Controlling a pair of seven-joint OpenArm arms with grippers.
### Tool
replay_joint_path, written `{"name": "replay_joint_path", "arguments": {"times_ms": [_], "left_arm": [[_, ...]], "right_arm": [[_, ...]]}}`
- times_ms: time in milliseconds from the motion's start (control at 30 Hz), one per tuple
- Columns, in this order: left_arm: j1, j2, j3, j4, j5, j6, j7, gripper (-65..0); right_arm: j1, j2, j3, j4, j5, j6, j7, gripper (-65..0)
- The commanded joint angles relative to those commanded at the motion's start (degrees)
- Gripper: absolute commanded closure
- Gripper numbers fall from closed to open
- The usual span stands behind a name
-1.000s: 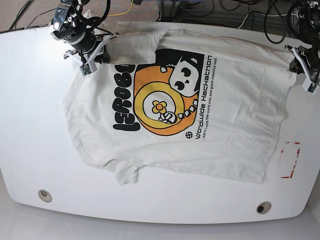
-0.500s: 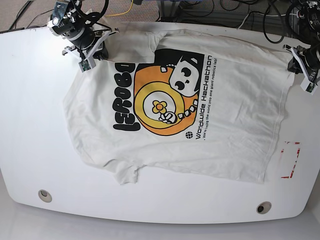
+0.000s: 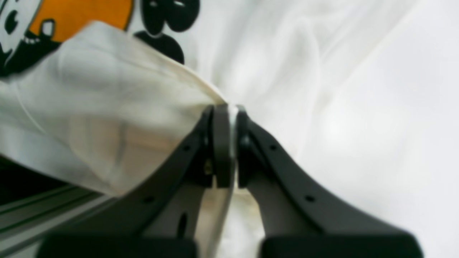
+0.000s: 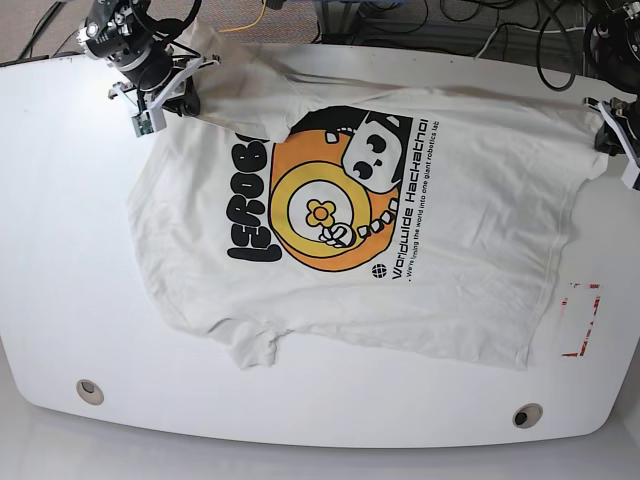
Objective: Layout the t-shirt on the table in an organized manner, then fold the t-shirt properly
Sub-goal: 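Pull the collar edge with both grippers away from the hem to straighten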
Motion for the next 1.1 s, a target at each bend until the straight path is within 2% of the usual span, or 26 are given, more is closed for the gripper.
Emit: {"name": "replay_joint_path", "arguments": {"times_ms": [167,367,733,933,1100], "left_arm": [[-3.52,0.00,0.35,0.00,0.00,0.00,0.00,-3.5],[-8.00,0.00,6.68,-0.09,0.00,0.00,0.09,-3.6],[-12.92,0.00,12.84,-0.97,0.18,0.00,0.09,-3.6],[-16.26,0.00,14.59,-5.71,5.01,0.00,0.00,-3.6],[-18.81,0.00,15.30,-11.16,9.23,0.00,-0.09,-3.8]], "right_arm": [[1.85,0.18,0.44,-0.09,-0.09,0.00,-0.18,0.0],[4.48,1.67,0.26,-0.18,0.09,0.00,-0.26,0.0],[9.41,2.02,0.18,-0.62,-0.26,0.00,-0.26,0.0],[11.52,3.25,-0.62,-3.08,-0.26,0.00,-0.35,0.0],[12.31,5.89,-2.73,-4.75,-0.26,0.00,-0.35,0.0]]}}
